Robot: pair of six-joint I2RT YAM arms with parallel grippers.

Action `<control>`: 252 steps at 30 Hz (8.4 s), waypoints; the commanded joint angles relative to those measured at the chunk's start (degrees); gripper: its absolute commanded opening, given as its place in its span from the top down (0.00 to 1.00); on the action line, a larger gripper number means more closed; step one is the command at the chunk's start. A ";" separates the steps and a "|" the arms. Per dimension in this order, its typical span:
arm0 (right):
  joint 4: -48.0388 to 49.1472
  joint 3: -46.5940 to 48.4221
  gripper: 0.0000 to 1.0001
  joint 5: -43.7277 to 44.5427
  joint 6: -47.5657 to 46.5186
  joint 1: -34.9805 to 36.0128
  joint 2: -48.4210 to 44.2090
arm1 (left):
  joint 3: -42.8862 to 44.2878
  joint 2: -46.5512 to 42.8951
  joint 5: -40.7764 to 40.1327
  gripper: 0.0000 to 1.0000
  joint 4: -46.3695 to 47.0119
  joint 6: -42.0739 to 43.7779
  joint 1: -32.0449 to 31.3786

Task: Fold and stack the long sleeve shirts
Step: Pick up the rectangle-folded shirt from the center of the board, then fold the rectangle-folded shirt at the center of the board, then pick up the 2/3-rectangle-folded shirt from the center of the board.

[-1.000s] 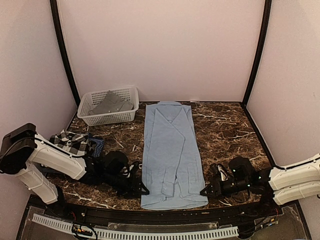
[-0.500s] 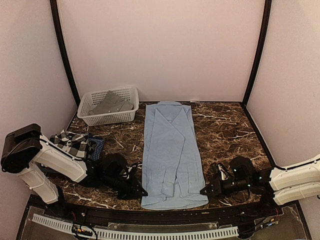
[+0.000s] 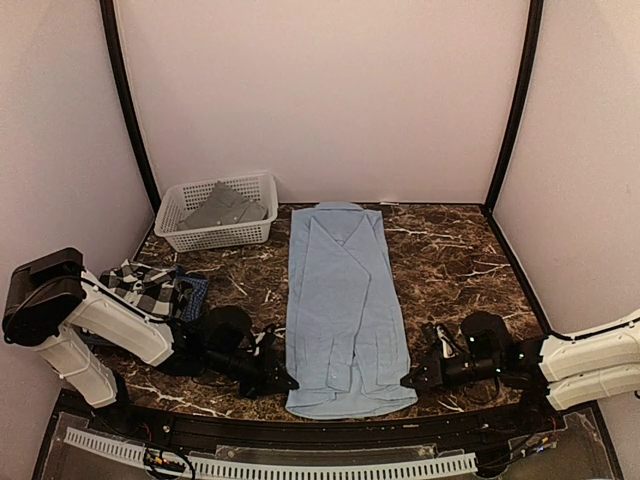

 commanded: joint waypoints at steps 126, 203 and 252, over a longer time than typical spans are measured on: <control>-27.73 80.45 0.57 18.31 -36.96 -15.93 59.21 | 39.94 15.61 2.54 0.65 -31.10 35.91 29.10; -18.23 40.32 0.69 13.43 -27.36 -20.30 36.64 | 26.76 6.97 -6.65 0.61 -31.35 37.91 22.05; -16.68 38.30 0.96 14.44 -25.32 -16.08 38.35 | 33.64 17.75 -7.27 0.97 -29.11 36.94 20.56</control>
